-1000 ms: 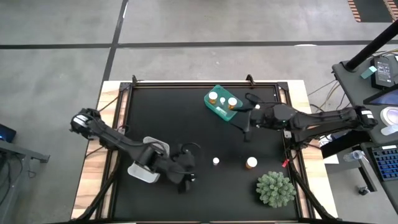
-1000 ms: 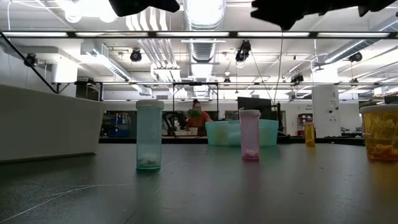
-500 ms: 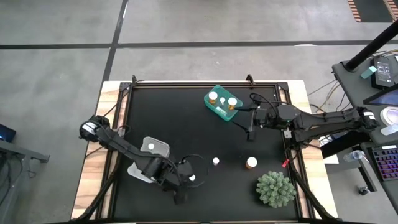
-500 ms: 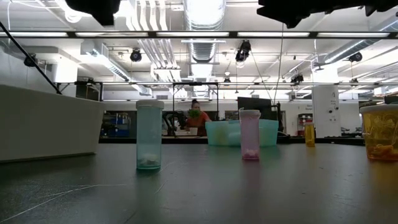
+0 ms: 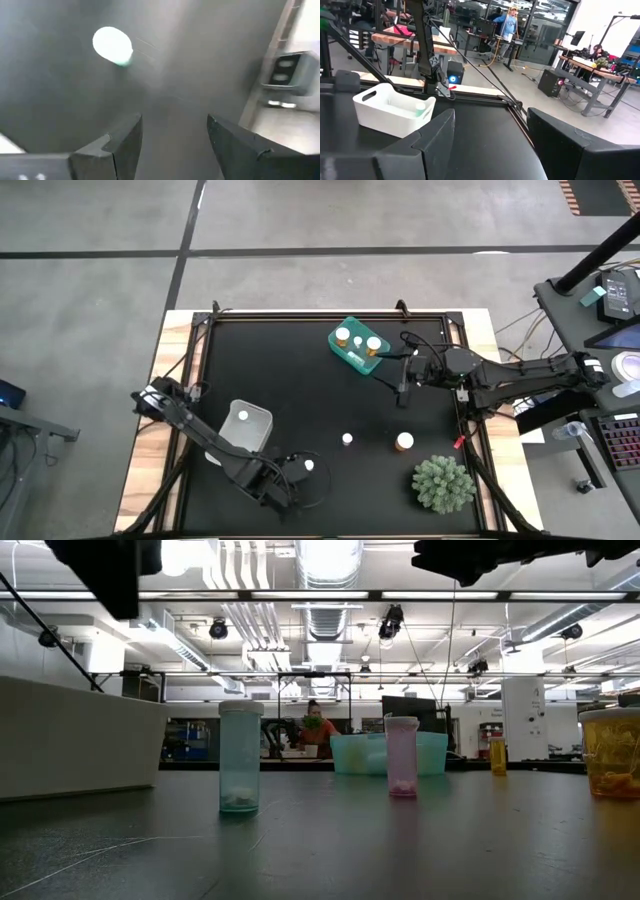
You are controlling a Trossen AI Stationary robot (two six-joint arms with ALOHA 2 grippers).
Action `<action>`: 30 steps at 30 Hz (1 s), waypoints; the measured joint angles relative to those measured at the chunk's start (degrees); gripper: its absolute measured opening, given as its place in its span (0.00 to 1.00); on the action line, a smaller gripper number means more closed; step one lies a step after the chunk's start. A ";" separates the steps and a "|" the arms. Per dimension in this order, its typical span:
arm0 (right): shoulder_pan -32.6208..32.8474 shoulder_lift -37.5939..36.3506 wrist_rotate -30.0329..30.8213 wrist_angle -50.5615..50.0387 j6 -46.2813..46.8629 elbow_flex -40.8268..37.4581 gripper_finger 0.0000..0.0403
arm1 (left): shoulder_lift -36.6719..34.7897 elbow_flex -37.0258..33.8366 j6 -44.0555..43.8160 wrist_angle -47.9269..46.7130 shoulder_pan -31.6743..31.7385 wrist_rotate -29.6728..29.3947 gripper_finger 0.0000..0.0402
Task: Pick and place medicine bottles into bin by pill shape (circle, oval)
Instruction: Put the blue tablet bottle into the gray bin
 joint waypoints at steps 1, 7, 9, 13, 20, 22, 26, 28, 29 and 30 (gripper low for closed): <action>0.00 0.03 0.02 0.01 -0.08 0.03 0.60 | 0.15 0.00 1.58 -1.04 0.08 -1.89 0.51; -0.01 0.03 0.02 0.45 -0.41 0.05 0.60 | 0.23 -1.07 10.86 -1.45 0.69 -14.43 0.51; -0.01 0.05 0.02 0.44 -0.50 0.06 0.60 | 0.36 -1.99 12.79 0.04 1.25 -14.87 0.51; -0.02 0.07 0.02 0.44 -0.95 0.07 0.60 | 1.14 -3.70 14.90 4.37 2.84 -13.01 0.51; -0.02 0.07 0.04 0.41 -1.13 0.07 0.60 | 1.93 -5.71 17.32 8.49 4.80 -11.02 0.51; -0.02 0.07 0.04 0.34 -1.16 0.07 0.60 | 1.93 -6.99 17.27 10.42 5.34 -8.78 0.51; -0.02 0.07 0.04 0.28 -1.30 0.07 0.60 | 1.93 -9.26 17.16 13.28 5.93 -7.78 0.51; -0.02 0.07 0.04 0.27 -1.30 0.07 0.60 | 1.93 -10.62 17.15 15.48 6.16 -7.68 0.51; -0.02 0.07 0.04 0.27 -1.30 0.07 0.60 | 1.93 -11.25 17.12 16.45 6.28 -7.57 0.51; -0.02 0.07 0.06 0.26 -1.30 0.07 0.60 | 1.93 -11.59 17.13 17.21 6.35 -7.52 0.51</action>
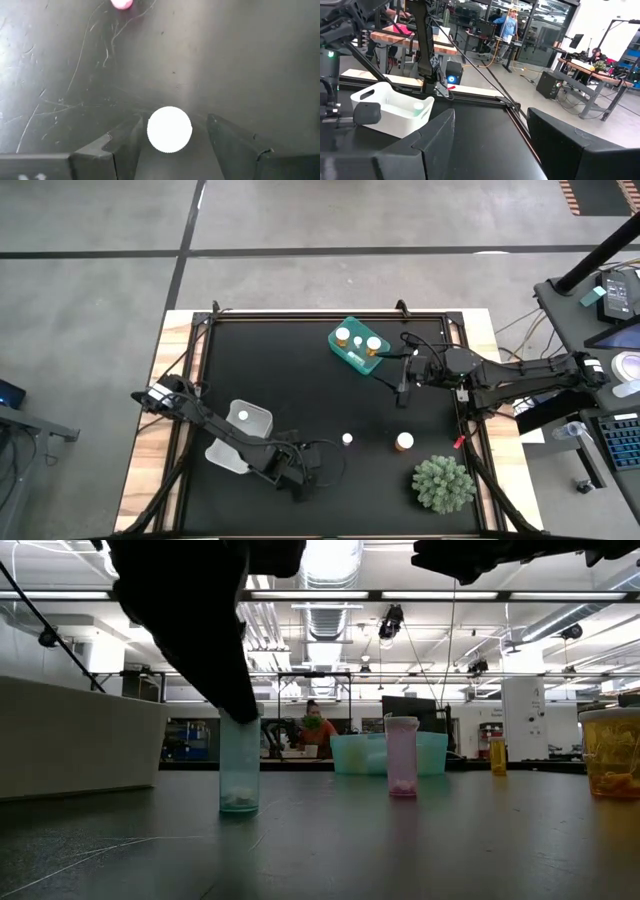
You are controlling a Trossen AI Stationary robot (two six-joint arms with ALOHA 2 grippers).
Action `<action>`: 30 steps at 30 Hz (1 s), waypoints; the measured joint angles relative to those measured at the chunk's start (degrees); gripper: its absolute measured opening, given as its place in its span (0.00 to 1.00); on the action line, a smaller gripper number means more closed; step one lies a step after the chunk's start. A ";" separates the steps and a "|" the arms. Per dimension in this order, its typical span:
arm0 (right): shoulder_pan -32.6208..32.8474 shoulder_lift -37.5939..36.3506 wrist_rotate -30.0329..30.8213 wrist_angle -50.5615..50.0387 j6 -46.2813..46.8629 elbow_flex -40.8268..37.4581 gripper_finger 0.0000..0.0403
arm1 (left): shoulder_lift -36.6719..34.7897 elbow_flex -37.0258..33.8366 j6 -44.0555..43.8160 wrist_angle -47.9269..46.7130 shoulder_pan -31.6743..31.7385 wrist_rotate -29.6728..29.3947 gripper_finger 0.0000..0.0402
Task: Pick and place medicine bottles into bin by pill shape (circle, oval)
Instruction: Put the blue tablet bottle into the gray bin
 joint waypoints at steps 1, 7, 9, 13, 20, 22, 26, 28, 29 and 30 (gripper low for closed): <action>-0.02 0.00 0.00 0.00 0.00 0.00 0.60 | 0.00 -0.10 0.00 0.40 0.04 0.00 0.51; -0.02 0.00 0.03 0.00 -0.04 0.00 0.60 | 0.00 -0.13 0.15 0.06 0.10 -0.02 0.44; -0.02 0.00 0.03 0.00 -0.11 0.00 0.60 | 0.00 -0.13 0.17 0.05 0.08 -0.02 0.39; -0.02 0.00 0.03 0.00 -0.07 0.00 0.60 | 0.00 -0.19 0.21 0.05 0.08 0.06 0.27; -0.02 0.00 0.03 -0.12 -0.20 0.00 0.60 | -1.02 -0.03 0.20 -1.14 0.08 0.98 0.23; -0.02 0.00 0.03 -0.31 -0.22 0.00 0.60 | -2.29 0.60 0.04 -3.19 0.08 2.13 0.25; -0.02 0.00 0.05 -0.35 -0.29 0.00 0.60 | -6.64 1.91 -0.13 -8.43 -0.17 2.60 0.26; -0.02 0.00 0.05 -0.35 -0.44 0.00 0.60 | -9.81 2.06 -1.26 -10.28 -0.25 2.62 0.25; -0.02 0.00 0.05 -0.35 -0.43 -0.02 0.60 | -11.46 2.02 -1.80 -11.52 -0.27 2.60 0.25; -0.02 0.00 0.05 -0.34 -0.44 -0.02 0.60 | -13.25 1.79 -2.92 -12.27 -0.27 2.58 0.24</action>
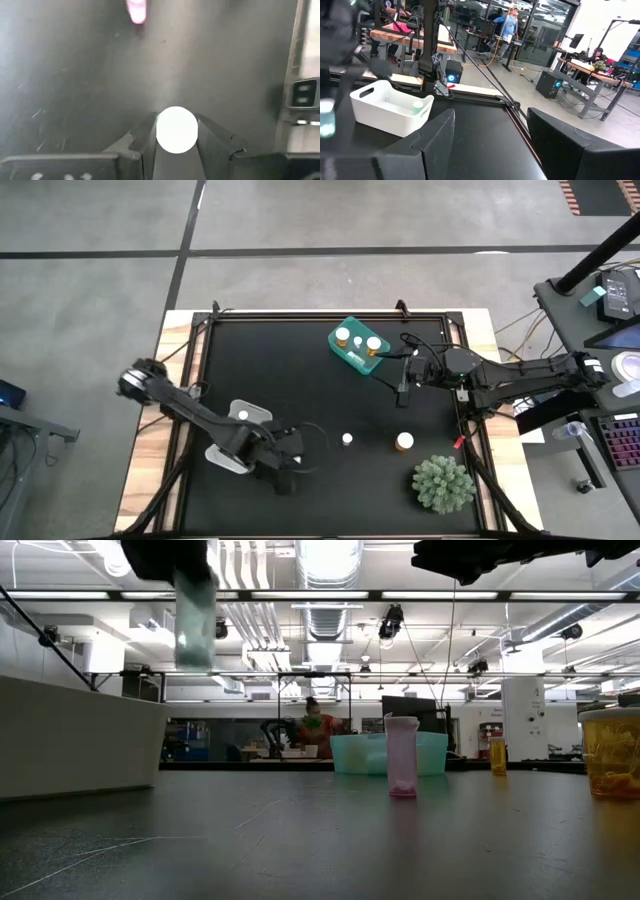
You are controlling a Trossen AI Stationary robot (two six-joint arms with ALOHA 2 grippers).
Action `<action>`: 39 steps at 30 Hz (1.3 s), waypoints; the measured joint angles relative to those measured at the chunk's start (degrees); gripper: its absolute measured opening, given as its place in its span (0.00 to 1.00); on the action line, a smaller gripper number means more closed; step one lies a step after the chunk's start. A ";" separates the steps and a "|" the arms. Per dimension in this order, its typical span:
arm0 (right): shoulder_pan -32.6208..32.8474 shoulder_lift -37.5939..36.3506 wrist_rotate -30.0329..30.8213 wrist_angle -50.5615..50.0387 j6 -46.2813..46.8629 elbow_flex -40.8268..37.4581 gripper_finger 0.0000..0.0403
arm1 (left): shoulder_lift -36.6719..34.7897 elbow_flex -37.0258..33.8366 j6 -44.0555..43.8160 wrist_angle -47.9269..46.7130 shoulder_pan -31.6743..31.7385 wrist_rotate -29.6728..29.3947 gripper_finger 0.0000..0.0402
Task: Pick and place medicine bottles into bin by pill shape (circle, oval)
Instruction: Put the blue tablet bottle into the gray bin
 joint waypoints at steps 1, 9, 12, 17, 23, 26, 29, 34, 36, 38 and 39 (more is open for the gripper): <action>0.00 0.00 0.02 0.01 0.00 0.00 0.60 | -1.76 -0.35 -1.07 -1.10 -0.04 -0.24 0.24; 0.00 0.00 0.00 -0.06 0.00 0.00 0.60 | -12.21 -3.24 -8.37 -14.42 -2.09 -4.26 0.24; 0.00 0.00 0.00 -0.12 0.00 0.00 0.60 | -15.32 -5.86 -11.36 -18.15 -3.61 -4.66 0.24; 0.00 0.02 0.00 -0.12 0.01 0.00 0.60 | -20.08 -12.78 -17.62 -19.76 -6.34 -5.00 0.24; 0.00 0.02 0.00 -0.12 0.11 0.00 0.60 | -24.64 -23.25 -25.77 -19.46 -8.00 -5.00 0.24; 0.00 0.02 0.00 -0.12 0.39 0.00 0.60 | -26.25 -27.68 -28.42 -18.70 -8.00 -5.41 0.24; 0.00 0.02 0.00 -0.12 0.39 0.00 0.60 | -27.50 -31.65 -28.79 -16.44 -8.00 -6.03 0.24; 0.00 0.02 0.00 -0.12 0.39 0.00 0.60 | -28.41 -36.52 -28.94 -10.91 -8.00 -6.67 0.24; 0.00 0.02 0.00 -0.12 0.37 0.00 0.60 | -28.27 -37.80 -28.94 -9.63 -8.00 -6.69 0.24; 0.00 0.02 -0.01 -0.12 0.35 0.00 0.60 | -27.93 -38.93 -28.94 -8.05 -8.00 -6.73 0.24; 0.00 0.02 0.00 -0.12 0.35 0.00 0.60 | -27.78 -39.34 -28.94 -7.64 -8.00 -6.71 0.24</action>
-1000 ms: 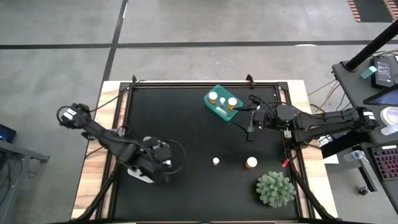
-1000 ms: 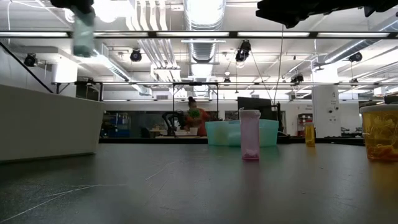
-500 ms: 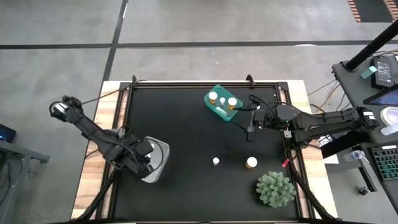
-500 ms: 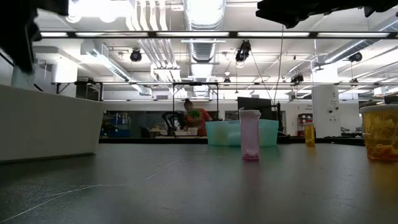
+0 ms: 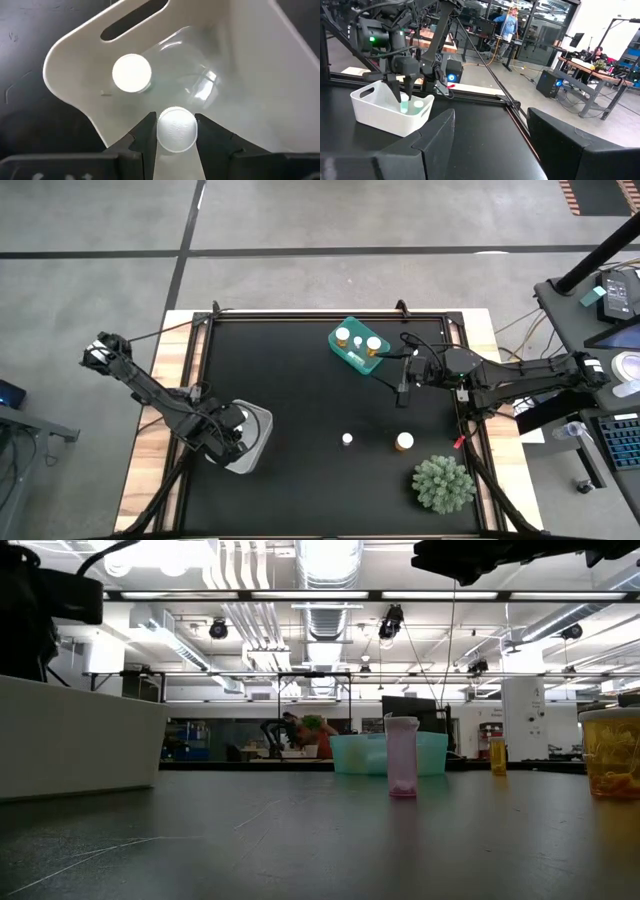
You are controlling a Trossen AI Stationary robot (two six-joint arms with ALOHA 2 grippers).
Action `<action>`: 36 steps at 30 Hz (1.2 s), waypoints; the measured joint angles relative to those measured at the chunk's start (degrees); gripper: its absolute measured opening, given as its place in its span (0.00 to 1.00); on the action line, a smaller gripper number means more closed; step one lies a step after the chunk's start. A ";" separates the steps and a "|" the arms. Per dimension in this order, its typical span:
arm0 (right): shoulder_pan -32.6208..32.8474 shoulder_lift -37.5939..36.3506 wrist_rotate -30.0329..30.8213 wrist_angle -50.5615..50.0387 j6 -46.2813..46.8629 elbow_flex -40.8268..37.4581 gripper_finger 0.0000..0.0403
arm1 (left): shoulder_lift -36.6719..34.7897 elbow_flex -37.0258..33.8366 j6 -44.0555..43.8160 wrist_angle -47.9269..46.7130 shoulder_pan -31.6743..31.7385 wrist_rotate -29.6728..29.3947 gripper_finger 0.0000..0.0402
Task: Pick and place medicine bottles into bin by pill shape (circle, oval)
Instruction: Put the blue tablet bottle into the gray bin
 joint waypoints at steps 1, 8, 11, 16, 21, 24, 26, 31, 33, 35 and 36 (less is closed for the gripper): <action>0.00 0.00 0.00 0.00 0.02 0.00 0.60 | 0.18 -0.45 0.00 0.33 0.00 -0.02 0.24; 0.01 0.02 0.00 0.00 0.04 0.00 0.60 | 0.58 -0.93 0.02 0.47 0.00 -0.01 0.29; 0.01 0.02 0.00 0.00 0.04 0.00 0.60 | 0.58 -0.93 0.17 0.46 0.00 -0.02 0.32; 0.02 0.02 0.00 -0.24 0.04 0.00 0.60 | 0.58 -0.93 0.17 0.42 0.00 0.00 0.34; 0.02 0.02 0.00 -0.28 0.04 0.00 0.60 | 0.58 -0.88 0.20 0.33 0.00 0.26 0.34; 0.01 0.02 0.00 -0.28 0.04 0.00 0.60 | 0.36 -0.71 0.20 0.21 0.00 0.31 0.34; 0.02 0.02 0.00 -0.28 0.05 0.00 0.60 | 0.34 -0.47 0.22 -0.13 0.00 0.38 0.34; 0.02 0.02 0.00 -0.28 0.06 0.00 0.60 | 0.29 0.79 0.26 -1.30 0.00 1.91 0.34; 0.00 0.02 0.00 -0.28 0.06 0.00 0.60 | 0.29 1.38 0.26 -1.66 0.00 2.40 0.34; 0.00 0.02 0.00 -0.26 0.06 0.00 0.60 | 0.26 1.80 0.26 -1.64 0.01 2.84 0.34; 0.02 0.02 0.00 -0.26 0.06 -0.02 0.60 | 0.21 2.02 0.24 -1.66 0.00 2.89 0.34</action>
